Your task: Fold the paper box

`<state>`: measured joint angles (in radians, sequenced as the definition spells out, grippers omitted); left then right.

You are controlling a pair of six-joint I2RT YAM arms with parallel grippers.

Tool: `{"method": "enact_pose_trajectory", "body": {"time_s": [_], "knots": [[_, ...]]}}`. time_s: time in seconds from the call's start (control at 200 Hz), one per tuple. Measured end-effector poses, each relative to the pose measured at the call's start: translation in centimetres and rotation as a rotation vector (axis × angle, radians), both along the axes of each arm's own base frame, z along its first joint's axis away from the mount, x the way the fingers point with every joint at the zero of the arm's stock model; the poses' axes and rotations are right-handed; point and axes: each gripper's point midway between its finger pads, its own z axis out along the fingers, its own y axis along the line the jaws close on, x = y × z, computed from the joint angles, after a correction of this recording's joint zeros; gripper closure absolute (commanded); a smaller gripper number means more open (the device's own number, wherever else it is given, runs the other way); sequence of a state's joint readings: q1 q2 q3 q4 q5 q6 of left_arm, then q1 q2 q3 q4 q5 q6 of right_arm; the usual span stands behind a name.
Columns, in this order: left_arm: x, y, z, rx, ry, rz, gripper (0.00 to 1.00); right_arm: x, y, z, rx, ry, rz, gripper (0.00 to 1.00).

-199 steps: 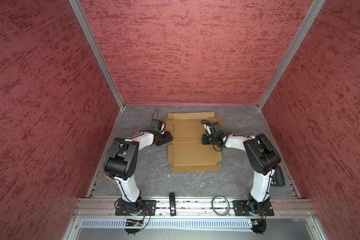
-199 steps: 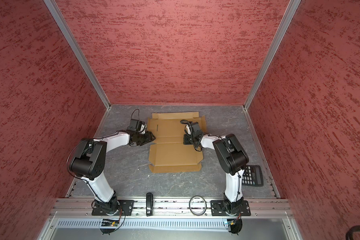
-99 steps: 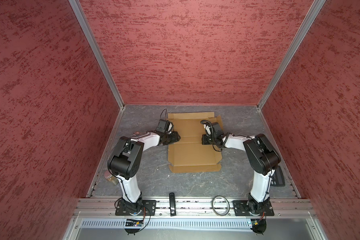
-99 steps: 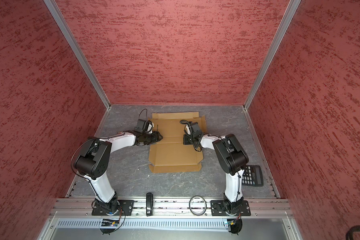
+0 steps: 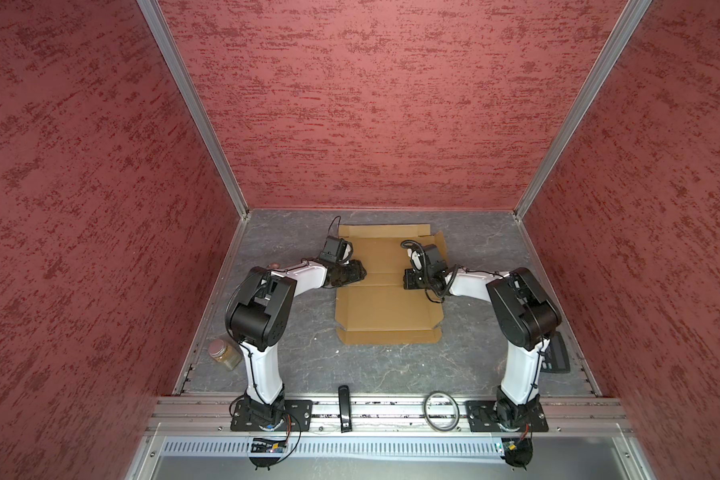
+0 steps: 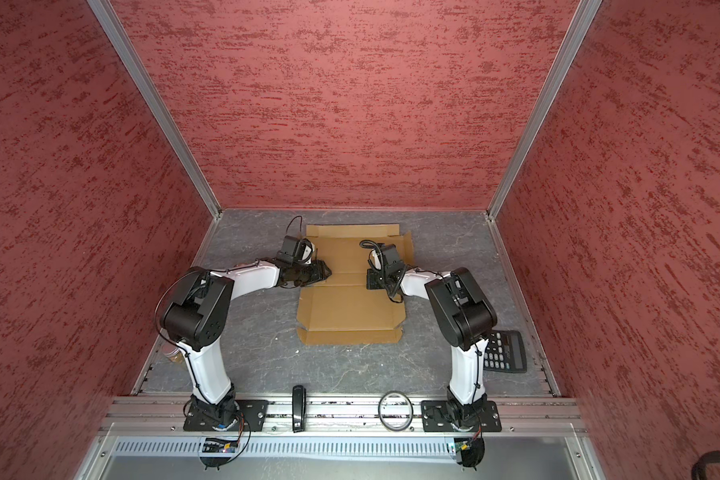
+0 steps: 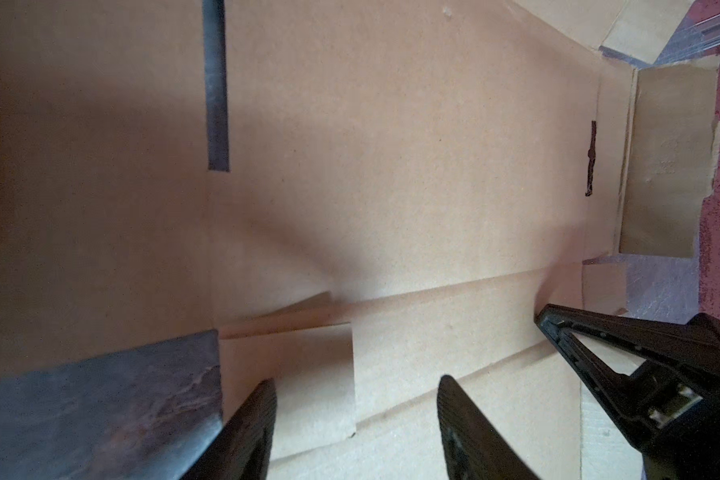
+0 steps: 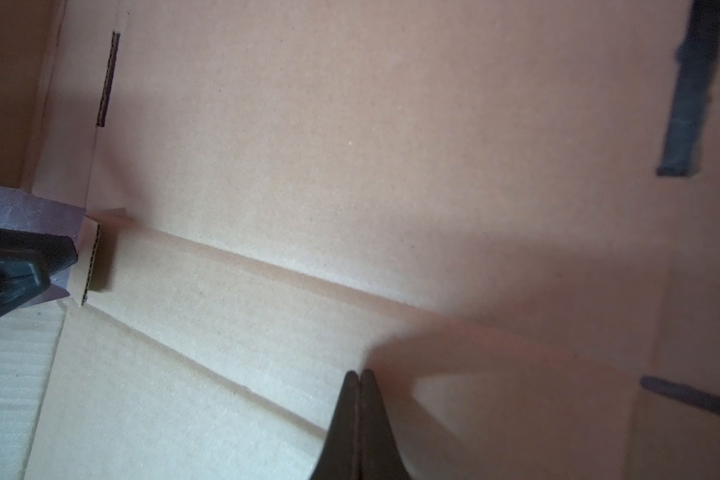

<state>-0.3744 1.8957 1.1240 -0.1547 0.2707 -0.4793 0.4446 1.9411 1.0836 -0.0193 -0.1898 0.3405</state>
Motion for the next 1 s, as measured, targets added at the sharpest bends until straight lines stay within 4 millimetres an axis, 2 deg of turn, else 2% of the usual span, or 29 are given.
{"method": "enact_pose_trajectory", "body": {"time_s": [0.115,0.21,0.361,0.466,0.576,0.676,0.842,1.002], "knots": [[-0.2,0.3,1.0,0.005,0.0,0.007,0.31,0.0,0.0,0.0,0.0,0.0,0.0,1.0],[0.1,0.8,3.4,0.01,-0.02,0.012,0.29,0.0,0.0,0.0,0.0,0.0,0.0,1.0],[3.2,2.5,9.1,0.004,-0.125,0.03,0.29,0.0,0.0,0.0,0.0,0.001,0.0,1.0],[5.1,4.9,11.1,0.018,-0.159,0.061,0.29,0.0,0.1,0.0,0.0,0.001,0.002,1.0],[6.4,7.3,10.6,0.049,-0.14,0.082,0.3,-0.1,0.1,0.0,-0.001,0.001,0.003,1.0],[7.0,8.6,8.4,0.091,-0.088,0.08,0.35,-0.1,0.2,0.0,-0.001,0.001,0.003,1.0],[7.3,8.8,5.1,0.139,-0.023,0.043,0.46,-0.1,0.2,0.0,-0.002,0.001,0.003,1.0],[7.4,8.8,4.0,0.151,-0.006,0.025,0.63,-0.1,0.2,0.0,-0.002,0.001,0.003,1.0]]}}
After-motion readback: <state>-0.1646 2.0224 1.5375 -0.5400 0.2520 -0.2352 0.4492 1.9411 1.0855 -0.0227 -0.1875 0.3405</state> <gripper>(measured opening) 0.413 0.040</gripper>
